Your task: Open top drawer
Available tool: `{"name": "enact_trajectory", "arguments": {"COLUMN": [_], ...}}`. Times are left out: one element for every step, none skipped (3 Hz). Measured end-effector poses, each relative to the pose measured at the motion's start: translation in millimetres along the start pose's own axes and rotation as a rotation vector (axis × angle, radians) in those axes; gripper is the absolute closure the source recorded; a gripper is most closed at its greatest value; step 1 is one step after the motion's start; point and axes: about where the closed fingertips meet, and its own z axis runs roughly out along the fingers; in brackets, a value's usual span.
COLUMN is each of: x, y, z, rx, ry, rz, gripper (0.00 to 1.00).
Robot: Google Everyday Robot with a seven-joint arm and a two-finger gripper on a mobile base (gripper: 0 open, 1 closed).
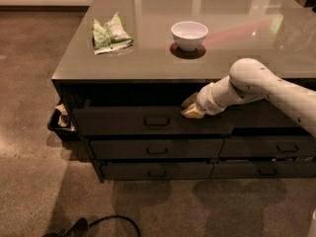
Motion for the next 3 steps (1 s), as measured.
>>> {"name": "enact_trajectory", "arguments": {"x": [-3,-5,2], "y": [4,4,17], "z": [-10,-13,-16], "rx": [0.023,0.023,0.021], "ry": [-0.010,-0.010,-0.009], "rz": [-0.019,-0.019,-0.019], "gripper": [1.00,0.81,0.58]}}
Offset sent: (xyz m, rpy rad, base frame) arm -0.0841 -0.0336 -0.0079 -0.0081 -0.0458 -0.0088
